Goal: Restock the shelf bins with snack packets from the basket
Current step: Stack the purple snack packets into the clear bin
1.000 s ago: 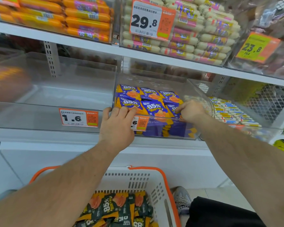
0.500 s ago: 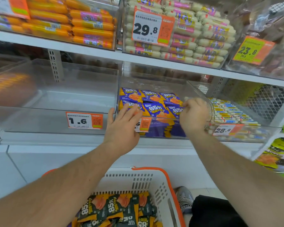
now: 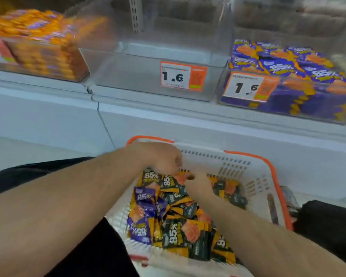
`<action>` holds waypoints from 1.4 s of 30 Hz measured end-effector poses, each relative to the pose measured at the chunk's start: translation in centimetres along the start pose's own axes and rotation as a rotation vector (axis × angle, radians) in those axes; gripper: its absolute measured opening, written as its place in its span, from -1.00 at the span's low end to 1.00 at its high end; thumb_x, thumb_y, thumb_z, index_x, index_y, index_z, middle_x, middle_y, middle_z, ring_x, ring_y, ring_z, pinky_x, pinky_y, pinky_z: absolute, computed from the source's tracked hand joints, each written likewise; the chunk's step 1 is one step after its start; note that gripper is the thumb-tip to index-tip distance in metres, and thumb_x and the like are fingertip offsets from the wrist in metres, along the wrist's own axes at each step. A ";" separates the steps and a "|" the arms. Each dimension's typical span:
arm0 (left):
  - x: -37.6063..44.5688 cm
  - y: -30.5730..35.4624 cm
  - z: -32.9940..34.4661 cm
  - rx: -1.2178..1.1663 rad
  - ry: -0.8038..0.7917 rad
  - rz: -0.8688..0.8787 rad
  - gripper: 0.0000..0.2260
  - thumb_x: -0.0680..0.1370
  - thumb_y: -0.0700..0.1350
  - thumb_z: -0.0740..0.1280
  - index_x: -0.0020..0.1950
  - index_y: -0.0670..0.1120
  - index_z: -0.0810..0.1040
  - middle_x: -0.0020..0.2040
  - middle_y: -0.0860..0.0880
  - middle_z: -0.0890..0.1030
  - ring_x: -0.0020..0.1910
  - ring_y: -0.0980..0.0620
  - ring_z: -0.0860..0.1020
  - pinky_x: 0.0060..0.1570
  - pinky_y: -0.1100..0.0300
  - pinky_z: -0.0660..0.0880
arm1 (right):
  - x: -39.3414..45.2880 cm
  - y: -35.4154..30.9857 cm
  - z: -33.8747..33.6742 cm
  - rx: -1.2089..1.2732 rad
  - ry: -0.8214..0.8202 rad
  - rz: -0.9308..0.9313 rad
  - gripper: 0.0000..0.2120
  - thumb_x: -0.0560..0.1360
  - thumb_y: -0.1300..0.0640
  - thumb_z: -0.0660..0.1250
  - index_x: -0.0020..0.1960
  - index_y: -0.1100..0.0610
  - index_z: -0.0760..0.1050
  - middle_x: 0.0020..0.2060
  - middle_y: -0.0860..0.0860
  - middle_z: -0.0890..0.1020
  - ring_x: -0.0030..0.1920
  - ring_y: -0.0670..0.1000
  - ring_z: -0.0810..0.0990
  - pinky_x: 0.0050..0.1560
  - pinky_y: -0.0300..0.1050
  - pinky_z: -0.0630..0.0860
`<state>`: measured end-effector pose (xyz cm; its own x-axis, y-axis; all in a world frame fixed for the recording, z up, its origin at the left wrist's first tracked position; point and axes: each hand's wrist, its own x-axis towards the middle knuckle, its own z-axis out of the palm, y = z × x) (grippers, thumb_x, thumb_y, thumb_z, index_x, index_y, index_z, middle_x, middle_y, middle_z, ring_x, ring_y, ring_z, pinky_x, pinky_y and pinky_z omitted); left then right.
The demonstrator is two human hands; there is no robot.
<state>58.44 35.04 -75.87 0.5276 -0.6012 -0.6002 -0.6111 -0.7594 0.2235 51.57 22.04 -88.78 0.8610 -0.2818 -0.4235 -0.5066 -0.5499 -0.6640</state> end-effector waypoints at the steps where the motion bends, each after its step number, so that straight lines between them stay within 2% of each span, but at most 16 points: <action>1: 0.3 -0.3 0.6 0.011 -0.013 0.001 -0.86 0.57 -0.06 0.22 -0.15 -0.02 0.51 -0.15 -0.01 0.53 -0.12 -0.09 0.48 -0.06 0.07 0.43 | -0.3 0.5 1.8 -0.026 -0.109 0.032 -0.82 0.56 0.24 0.21 -0.07 0.11 0.59 -0.17 0.03 0.58 -0.27 0.04 0.52 -0.27 -0.06 0.57; 4: 0.7 -0.9 1.8 -0.018 -0.029 -0.015 -0.75 0.59 -0.04 0.19 0.19 -0.10 0.54 0.13 -0.07 0.57 0.08 -0.11 0.53 0.12 0.01 0.48 | -1.3 1.4 6.5 -0.116 -0.333 0.050 -0.81 0.56 0.24 0.23 0.06 0.08 0.59 0.00 0.03 0.60 -0.07 0.04 0.57 -0.05 -0.02 0.60; 8: 1.3 -2.6 3.4 -0.033 -0.085 -0.043 -0.92 0.59 -0.05 0.21 0.01 -0.04 0.43 -0.03 -0.07 0.45 -0.09 -0.05 0.40 -0.06 0.09 0.37 | -1.7 2.2 10.5 -0.051 -0.457 0.080 -0.57 0.54 0.22 0.29 0.40 0.06 0.37 0.13 0.05 0.54 0.02 0.08 0.59 -0.14 -0.08 0.53; 10: 1.1 -3.3 3.6 -0.049 -0.103 -0.067 -0.83 0.61 -0.03 0.20 0.07 -0.08 0.49 0.02 -0.10 0.50 -0.02 -0.07 0.47 0.01 0.06 0.43 | -1.5 2.4 11.6 -0.005 -0.447 0.115 -0.59 0.54 0.20 0.30 0.36 0.05 0.36 0.07 0.04 0.54 0.00 0.10 0.60 -0.17 -0.06 0.52; 13: 0.7 -3.5 3.7 -0.071 -0.100 -0.093 -0.69 0.63 -0.01 0.20 0.32 -0.09 0.49 0.23 -0.04 0.54 0.16 -0.04 0.50 0.21 0.03 0.44 | -1.2 2.4 12.6 0.161 -0.368 0.219 -0.68 0.50 0.20 0.33 0.22 0.04 0.38 0.00 0.05 0.58 -0.10 0.05 0.57 -0.25 -0.10 0.48; 15: 0.8 -3.8 3.8 -0.067 -0.107 -0.085 -0.70 0.62 -0.01 0.20 0.26 -0.14 0.52 0.19 -0.10 0.57 0.06 -0.04 0.51 0.20 -0.03 0.46 | -1.2 2.4 13.2 0.213 -0.340 0.256 -0.75 0.49 0.18 0.37 0.12 0.03 0.40 -0.02 0.07 0.61 -0.13 0.04 0.56 -0.29 -0.13 0.47; 18: 1.2 -4.1 4.1 -0.049 -0.100 -0.081 -0.86 0.59 -0.01 0.21 0.00 -0.07 0.45 -0.03 -0.07 0.48 -0.10 -0.04 0.40 0.00 0.03 0.46 | -1.2 2.0 14.2 0.164 -0.333 0.287 -0.81 0.51 0.15 0.39 0.11 0.08 0.54 0.00 0.07 0.62 -0.10 0.04 0.57 -0.19 -0.09 0.53; 21: 1.2 -3.8 3.6 -0.080 -0.084 -0.087 -0.82 0.58 -0.02 0.23 0.05 -0.10 0.51 -0.03 -0.08 0.50 -0.09 -0.06 0.43 0.00 0.05 0.45 | -1.2 1.5 13.9 0.170 -0.353 0.313 -0.78 0.54 0.16 0.34 0.18 0.10 0.55 0.03 0.07 0.62 -0.10 0.05 0.58 -0.21 -0.10 0.54; 24: 1.1 -3.3 2.9 -0.103 -0.075 -0.089 -0.80 0.57 0.00 0.24 0.08 -0.08 0.51 0.04 -0.06 0.55 -0.04 -0.03 0.46 0.04 0.07 0.42 | -0.7 0.8 11.4 0.177 -0.349 0.280 -0.85 0.58 0.16 0.27 0.14 0.11 0.50 -0.05 0.08 0.62 -0.24 0.02 0.46 -0.33 -0.15 0.37; 28: 0.4 -1.8 1.5 -0.118 -0.056 -0.083 -0.63 0.60 0.02 0.24 0.37 -0.06 0.45 0.27 -0.01 0.53 0.21 -0.04 0.50 0.25 0.02 0.44 | 0.0 -0.7 5.7 0.153 -0.291 0.180 -0.90 0.61 0.18 0.22 0.08 0.11 0.50 -0.29 0.02 0.51 -0.38 -0.02 0.37 -0.38 -0.17 0.27; 30: 0.5 -1.1 0.8 -0.086 -0.059 -0.097 -0.66 0.58 0.03 0.26 0.31 -0.09 0.50 0.20 -0.03 0.57 0.14 -0.05 0.53 0.17 0.05 0.47 | 0.2 -1.4 2.7 0.121 -0.260 0.081 -0.89 0.61 0.18 0.22 0.05 0.15 0.51 -0.34 0.04 0.46 -0.40 -0.02 0.33 -0.39 -0.17 0.24; 32: 1.0 -0.5 0.0 -0.070 -0.047 -0.120 -0.77 0.56 0.02 0.30 0.04 -0.14 0.55 -0.08 -0.03 0.57 -0.13 -0.04 0.51 -0.08 0.10 0.44 | 0.0 -2.4 -0.4 0.120 -0.248 -0.015 -0.83 0.61 0.14 0.23 0.02 0.21 0.53 -0.27 0.09 0.46 -0.31 0.01 0.37 -0.28 -0.12 0.25; 34: 1.2 0.6 -0.9 -0.077 0.011 -0.143 -0.77 0.52 -0.03 0.34 -0.25 -0.12 0.45 -0.34 -0.02 0.40 -0.37 0.00 0.36 -0.31 0.13 0.31 | -0.6 -3.5 -3.5 0.122 -0.241 -0.083 -0.82 0.61 0.10 0.25 -0.12 0.14 0.51 -0.25 0.09 0.47 -0.25 0.02 0.39 -0.24 -0.08 0.24; 35: 1.2 1.1 -1.3 -0.087 0.040 -0.143 -0.75 0.50 -0.05 0.35 -0.30 -0.12 0.40 -0.39 -0.03 0.34 -0.41 0.00 0.31 -0.37 0.14 0.26 | -0.9 -4.1 -5.0 0.119 -0.220 -0.113 -0.80 0.61 0.11 0.26 -0.18 0.10 0.48 -0.28 0.09 0.45 -0.28 0.02 0.37 -0.26 -0.09 0.22; 38: 1.2 2.8 -2.3 -0.196 0.156 -0.089 -0.85 0.46 -0.12 0.37 -0.25 -0.15 0.48 -0.39 -0.04 0.40 -0.39 -0.02 0.37 -0.41 0.19 0.26 | -1.6 -5.7 -9.6 0.140 -0.147 -0.153 -0.83 0.59 0.17 0.26 -0.16 0.12 0.53 -0.29 0.11 0.48 -0.33 0.01 0.38 -0.33 -0.16 0.26; 42: 0.9 4.4 -4.1 -0.349 0.443 -0.008 -0.87 0.44 -0.15 0.43 -0.25 -0.09 0.50 -0.31 -0.03 0.51 -0.27 -0.03 0.49 -0.40 0.21 0.32 | -2.4 -7.4 -14.4 0.117 0.041 -0.263 -0.88 0.54 0.16 0.34 -0.18 0.08 0.55 -0.26 0.01 0.58 -0.23 0.00 0.50 -0.18 -0.10 0.40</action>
<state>58.63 30.13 -72.28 0.7749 -0.5849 -0.2398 -0.4142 -0.7564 0.5063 53.95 15.51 -73.98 0.9635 -0.1745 -0.2032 -0.2652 -0.5145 -0.8155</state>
